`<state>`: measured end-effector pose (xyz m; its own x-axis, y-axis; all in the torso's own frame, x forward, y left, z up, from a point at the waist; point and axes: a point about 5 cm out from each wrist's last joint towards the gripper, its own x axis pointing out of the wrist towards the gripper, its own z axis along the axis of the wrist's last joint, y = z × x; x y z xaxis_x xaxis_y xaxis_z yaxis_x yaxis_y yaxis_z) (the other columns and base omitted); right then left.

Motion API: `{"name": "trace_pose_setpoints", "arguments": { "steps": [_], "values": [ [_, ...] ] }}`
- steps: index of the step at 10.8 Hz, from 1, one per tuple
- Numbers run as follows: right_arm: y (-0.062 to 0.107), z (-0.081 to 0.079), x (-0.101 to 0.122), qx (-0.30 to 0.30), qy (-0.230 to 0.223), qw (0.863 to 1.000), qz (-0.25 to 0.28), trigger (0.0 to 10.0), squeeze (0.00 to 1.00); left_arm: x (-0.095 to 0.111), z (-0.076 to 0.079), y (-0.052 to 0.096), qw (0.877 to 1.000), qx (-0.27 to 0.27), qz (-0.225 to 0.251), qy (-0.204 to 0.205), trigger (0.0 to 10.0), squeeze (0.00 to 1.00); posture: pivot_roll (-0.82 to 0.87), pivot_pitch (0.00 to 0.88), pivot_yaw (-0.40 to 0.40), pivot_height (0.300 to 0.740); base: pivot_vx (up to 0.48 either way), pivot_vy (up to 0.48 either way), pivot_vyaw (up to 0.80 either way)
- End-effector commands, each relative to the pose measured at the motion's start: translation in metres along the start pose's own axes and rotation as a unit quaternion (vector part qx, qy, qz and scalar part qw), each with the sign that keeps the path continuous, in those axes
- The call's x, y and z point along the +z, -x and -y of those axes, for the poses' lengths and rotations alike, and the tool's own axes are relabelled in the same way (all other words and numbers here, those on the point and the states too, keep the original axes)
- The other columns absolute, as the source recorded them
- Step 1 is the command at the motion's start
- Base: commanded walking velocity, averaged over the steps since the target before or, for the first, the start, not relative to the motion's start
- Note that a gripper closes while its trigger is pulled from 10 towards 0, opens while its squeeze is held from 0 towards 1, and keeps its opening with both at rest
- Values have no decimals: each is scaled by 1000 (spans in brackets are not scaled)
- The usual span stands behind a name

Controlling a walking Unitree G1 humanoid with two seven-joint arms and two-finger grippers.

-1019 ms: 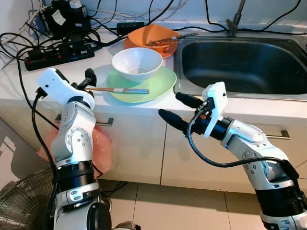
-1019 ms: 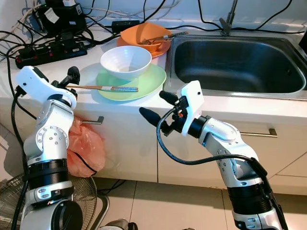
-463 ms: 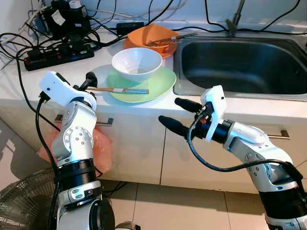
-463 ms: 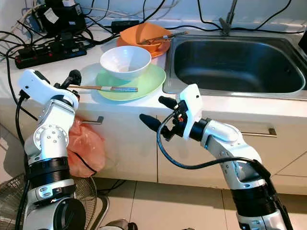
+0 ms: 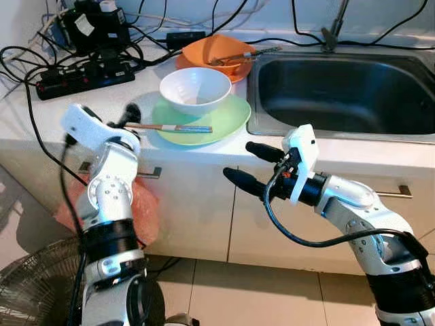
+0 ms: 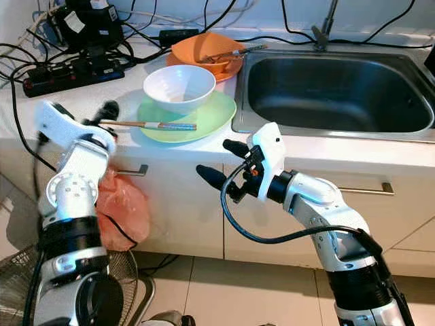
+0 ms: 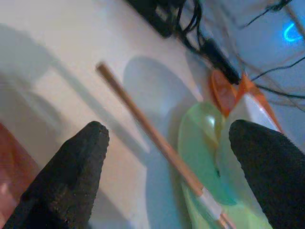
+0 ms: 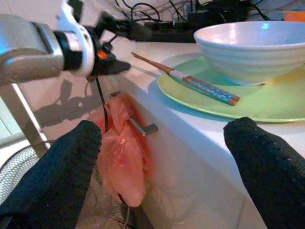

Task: Kitchen organization

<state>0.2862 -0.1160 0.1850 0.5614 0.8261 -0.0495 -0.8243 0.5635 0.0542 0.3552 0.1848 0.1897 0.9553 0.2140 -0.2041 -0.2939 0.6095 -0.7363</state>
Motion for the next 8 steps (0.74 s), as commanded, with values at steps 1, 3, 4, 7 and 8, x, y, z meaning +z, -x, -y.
{"name": "trace_pose_setpoints", "arguments": {
  "steps": [1,3,4,7,8],
  "values": [
    [0,-5,3,17,5,1000,-1,10000,769,-2,2,-2,1000,5,-13,9,10000,0,36,29,70,740,0,0,0],
    [3,-9,3,30,5,1000,-7,10000,765,-10,0,-5,999,7,-34,24,10000,0,31,32,71,740,0,0,0],
    [3,-9,3,30,4,1000,-8,10000,769,-14,-1,-8,998,7,-45,33,10000,0,30,32,71,740,0,0,0],
    [4,-11,2,30,2,1000,-9,10000,765,-21,1,-13,995,-18,-69,74,10000,0,24,41,73,740,0,0,0],
    [5,-12,2,29,0,1000,-10,10000,765,-22,-3,-16,994,-12,-70,78,10000,0,20,44,71,740,0,0,0]
  ]
}}
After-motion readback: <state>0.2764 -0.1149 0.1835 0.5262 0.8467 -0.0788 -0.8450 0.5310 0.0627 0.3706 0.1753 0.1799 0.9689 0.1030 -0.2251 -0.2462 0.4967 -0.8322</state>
